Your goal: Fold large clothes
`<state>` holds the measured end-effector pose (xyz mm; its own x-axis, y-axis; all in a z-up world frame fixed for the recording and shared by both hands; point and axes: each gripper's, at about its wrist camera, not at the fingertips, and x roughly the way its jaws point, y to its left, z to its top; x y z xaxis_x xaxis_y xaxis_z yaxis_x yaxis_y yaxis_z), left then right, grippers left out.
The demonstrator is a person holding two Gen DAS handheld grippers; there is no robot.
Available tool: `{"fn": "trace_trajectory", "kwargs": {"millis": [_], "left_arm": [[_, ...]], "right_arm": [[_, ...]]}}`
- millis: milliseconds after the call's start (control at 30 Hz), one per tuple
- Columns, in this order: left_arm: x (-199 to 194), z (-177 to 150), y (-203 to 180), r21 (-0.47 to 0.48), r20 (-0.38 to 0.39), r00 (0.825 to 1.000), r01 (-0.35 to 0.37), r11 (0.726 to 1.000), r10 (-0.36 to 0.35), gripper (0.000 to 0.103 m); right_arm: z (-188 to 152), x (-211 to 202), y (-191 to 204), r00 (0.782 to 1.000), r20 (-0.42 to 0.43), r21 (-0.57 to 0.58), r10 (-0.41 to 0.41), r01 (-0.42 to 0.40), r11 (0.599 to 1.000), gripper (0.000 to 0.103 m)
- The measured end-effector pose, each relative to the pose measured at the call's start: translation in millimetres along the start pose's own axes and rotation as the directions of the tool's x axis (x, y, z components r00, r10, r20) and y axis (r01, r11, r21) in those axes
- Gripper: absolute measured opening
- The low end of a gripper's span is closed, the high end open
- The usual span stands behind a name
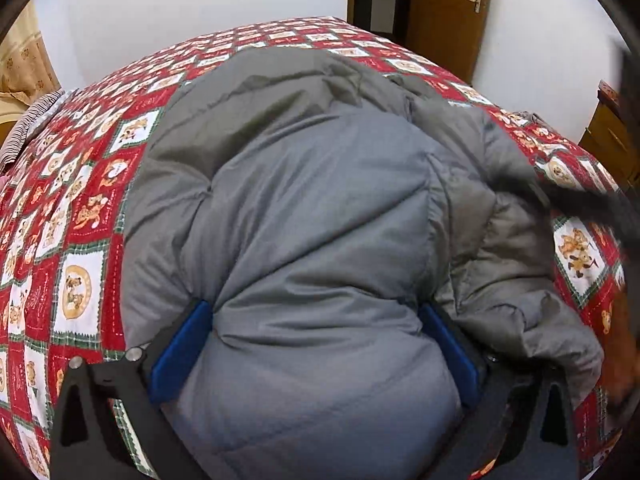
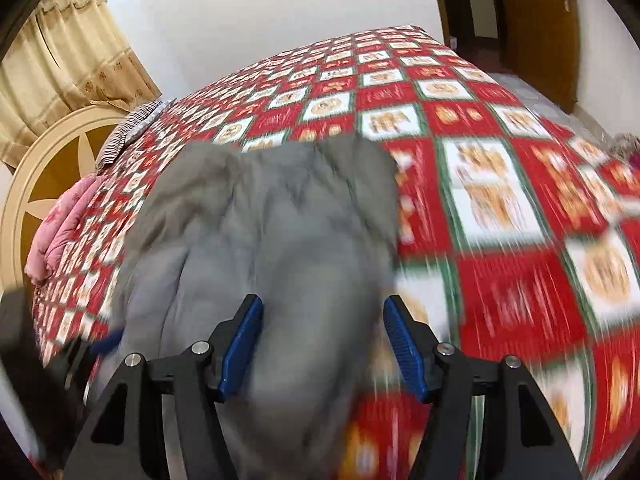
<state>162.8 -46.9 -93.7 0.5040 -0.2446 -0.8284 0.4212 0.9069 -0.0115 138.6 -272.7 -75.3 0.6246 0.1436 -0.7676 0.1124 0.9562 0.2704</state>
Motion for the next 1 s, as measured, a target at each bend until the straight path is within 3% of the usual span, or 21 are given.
{"fn": "trace_trajectory", "kwargs": {"millis": [167, 300, 400, 467, 567, 600, 667, 733, 867, 1000], "left_arm": [[3.1, 2.2, -1.8, 0.007, 0.0, 1.0, -0.014, 1.0, 0.014, 0.103], [-2.7, 0.3, -2.4, 0.015, 0.006, 1.0, -0.002, 1.0, 0.002, 0.103], [-30.6, -3.5, 15.1, -0.034, 0.026, 0.994, 0.108, 0.994, -0.107, 0.103], [-61.6, -7.5, 44.1, -0.097, 0.089, 0.972, 0.224, 0.97, -0.216, 0.103], [-87.0, -4.0, 87.2, -0.161, 0.179, 0.959, 0.248, 0.955, -0.218, 0.103], [-87.5, -0.3, 101.3, -0.191, 0.192, 0.962, 0.23, 0.954, -0.193, 0.103], [-77.6, 9.0, 128.1, -0.267, 0.199, 0.968, 0.205, 0.942, -0.154, 0.103], [-61.6, 13.9, 144.7, -0.316, 0.203, 0.965, 0.226, 0.921, -0.167, 0.103], [-13.3, 25.2, 163.3, -0.367, 0.12, 0.979, 0.2, 0.908, -0.167, 0.102], [10.2, 24.3, 161.8, -0.418, 0.131, 0.95, 0.313, 0.853, -0.284, 0.102]], "right_arm": [[-56.0, 0.7, -7.5, 0.997, -0.059, 0.098, 0.045, -0.039, 0.994, 0.063], [-61.9, 5.6, -1.1, 1.0, -0.024, 0.082, 0.003, -0.001, 0.997, 0.063], [-59.9, -2.8, -1.5, 0.999, -0.041, 0.083, 0.014, -0.01, 0.997, 0.063], [-59.1, -23.8, -8.4, 1.0, -0.012, 0.113, 0.016, -0.015, 0.994, 0.064], [-51.4, -59.8, -4.6, 0.998, 0.053, 0.073, 0.015, -0.019, 0.997, 0.066], [-47.9, -66.4, -1.4, 0.997, 0.066, 0.06, 0.026, -0.03, 0.998, 0.073], [-33.5, -72.3, 2.6, 0.992, 0.096, 0.056, 0.077, -0.083, 0.995, 0.084], [-20.9, -64.0, 3.0, 0.987, 0.11, 0.085, 0.115, -0.125, 0.989, 0.086], [-5.0, -17.1, -2.0, 0.994, 0.039, 0.122, 0.1, -0.104, 0.987, 0.086], [-4.2, 15.5, -8.7, 0.998, 0.007, 0.119, 0.063, -0.063, 0.991, 0.086]]}}
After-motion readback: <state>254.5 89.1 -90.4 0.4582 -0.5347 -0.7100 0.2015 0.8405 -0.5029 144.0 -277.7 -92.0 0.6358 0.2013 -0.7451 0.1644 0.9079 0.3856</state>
